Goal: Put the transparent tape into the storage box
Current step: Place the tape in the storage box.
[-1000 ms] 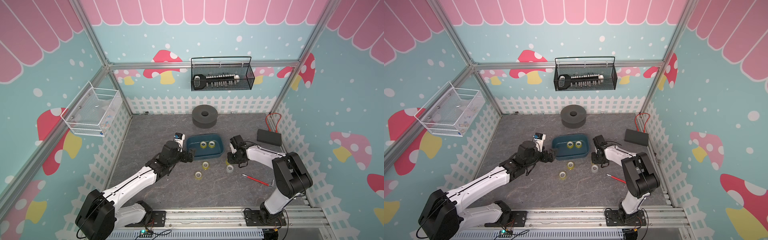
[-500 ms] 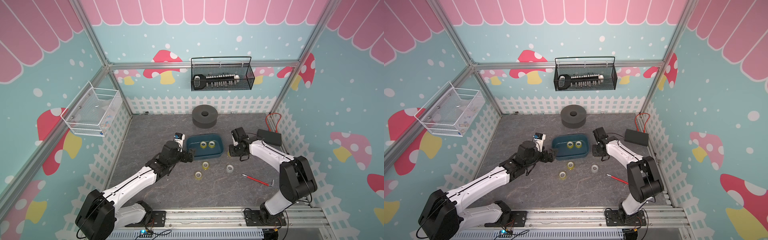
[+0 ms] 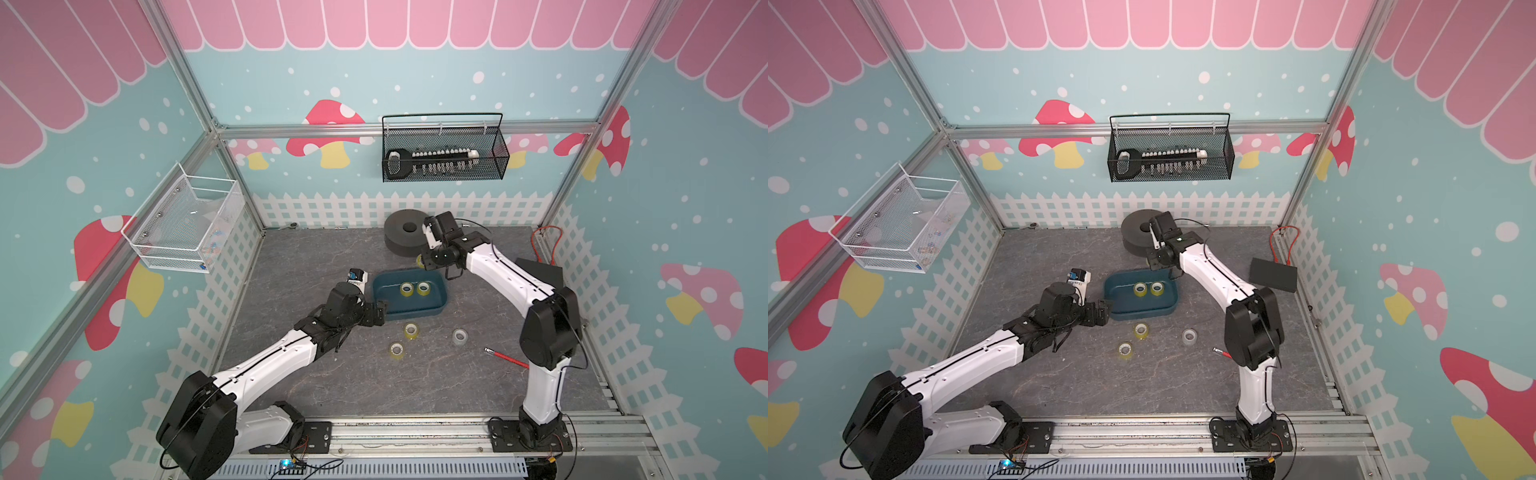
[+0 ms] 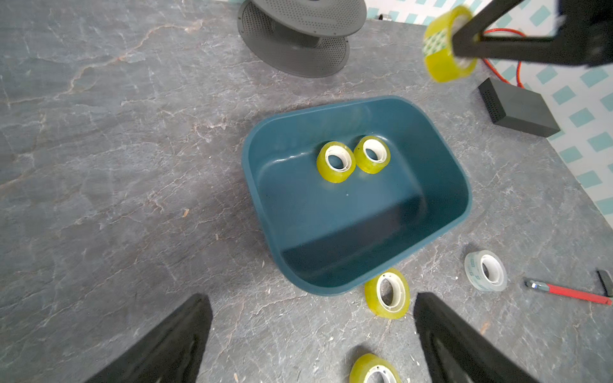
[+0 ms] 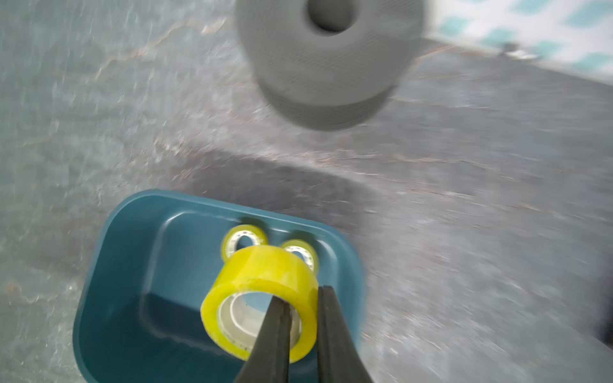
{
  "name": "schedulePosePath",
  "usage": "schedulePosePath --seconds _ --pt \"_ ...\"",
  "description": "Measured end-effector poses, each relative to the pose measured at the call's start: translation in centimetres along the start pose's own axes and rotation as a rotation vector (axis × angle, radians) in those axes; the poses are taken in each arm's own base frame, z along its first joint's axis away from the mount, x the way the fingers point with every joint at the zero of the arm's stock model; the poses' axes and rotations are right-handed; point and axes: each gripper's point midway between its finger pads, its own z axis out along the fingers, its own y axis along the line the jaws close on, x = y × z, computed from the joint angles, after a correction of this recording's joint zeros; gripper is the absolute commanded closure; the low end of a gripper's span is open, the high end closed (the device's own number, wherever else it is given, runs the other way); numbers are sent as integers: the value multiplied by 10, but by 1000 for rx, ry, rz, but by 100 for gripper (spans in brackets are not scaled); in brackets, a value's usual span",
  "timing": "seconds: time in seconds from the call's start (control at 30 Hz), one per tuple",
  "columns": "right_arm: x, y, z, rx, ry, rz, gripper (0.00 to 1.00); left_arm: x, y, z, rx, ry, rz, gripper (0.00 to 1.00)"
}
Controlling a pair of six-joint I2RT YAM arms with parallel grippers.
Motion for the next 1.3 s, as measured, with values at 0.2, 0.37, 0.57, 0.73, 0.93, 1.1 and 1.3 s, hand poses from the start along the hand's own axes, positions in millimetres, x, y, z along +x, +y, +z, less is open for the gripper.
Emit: schedulePosePath --seconds 0.2,0.37,0.57,0.73,0.93,1.1,1.3 --pt "21 50 53 -74 105 -105 100 5 12 1 -37 19 -38 1" --pt "25 72 65 -108 120 -155 100 7 18 1 -51 25 -54 1" --pt "33 86 80 -118 141 -197 100 7 18 1 -51 24 -58 1" --pt "51 91 98 -117 190 -221 100 7 18 1 -51 23 -58 1" --pt "61 88 106 -104 220 -230 100 7 18 1 -51 23 -59 1" --pt "56 89 104 -103 208 -229 94 7 18 1 -51 23 -59 1" --pt "52 90 106 -103 200 -229 88 7 18 1 -51 23 -59 1"
